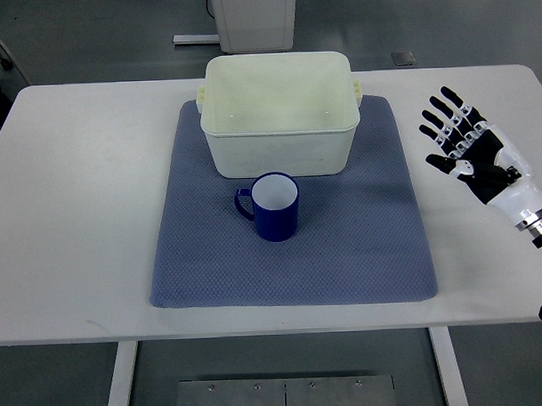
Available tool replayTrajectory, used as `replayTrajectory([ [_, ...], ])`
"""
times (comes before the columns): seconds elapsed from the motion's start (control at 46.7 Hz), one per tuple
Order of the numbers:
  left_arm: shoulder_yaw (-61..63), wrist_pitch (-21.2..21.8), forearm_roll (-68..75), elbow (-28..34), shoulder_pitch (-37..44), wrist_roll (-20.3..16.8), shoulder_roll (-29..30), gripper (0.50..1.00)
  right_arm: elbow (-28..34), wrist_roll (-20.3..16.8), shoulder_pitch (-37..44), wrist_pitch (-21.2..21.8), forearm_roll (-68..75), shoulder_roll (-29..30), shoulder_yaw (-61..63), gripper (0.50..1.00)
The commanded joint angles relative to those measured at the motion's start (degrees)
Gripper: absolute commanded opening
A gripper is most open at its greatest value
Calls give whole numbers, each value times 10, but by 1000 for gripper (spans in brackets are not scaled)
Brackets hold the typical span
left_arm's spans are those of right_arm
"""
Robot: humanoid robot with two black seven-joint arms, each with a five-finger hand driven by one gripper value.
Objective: Place cup in box with right hand
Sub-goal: 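Move the open right hand toward the dark blue mug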
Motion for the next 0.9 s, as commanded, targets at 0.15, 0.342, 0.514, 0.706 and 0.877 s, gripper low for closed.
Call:
replayTrajectory([
  [0.15,-1,0,0,1,0,0,0,1000,18,6,-5,0,-9,0,-30,1000],
  [0.342,0,0,0,1,0,0,0,1000,27,6,-8,-1,-30,10,-53,1000],
  [0.514,-1,0,0,0,0,0,0,1000,31,6,-8,-1,-42,27,-60,1000],
  [0.706,-1,0,0,0,0,0,0,1000,31,6,-5,-1,-44,32,-61,1000],
  [0.877,-1,0,0,1,0,0,0,1000,30,6,-1,-1,-42,49,-60,1000],
])
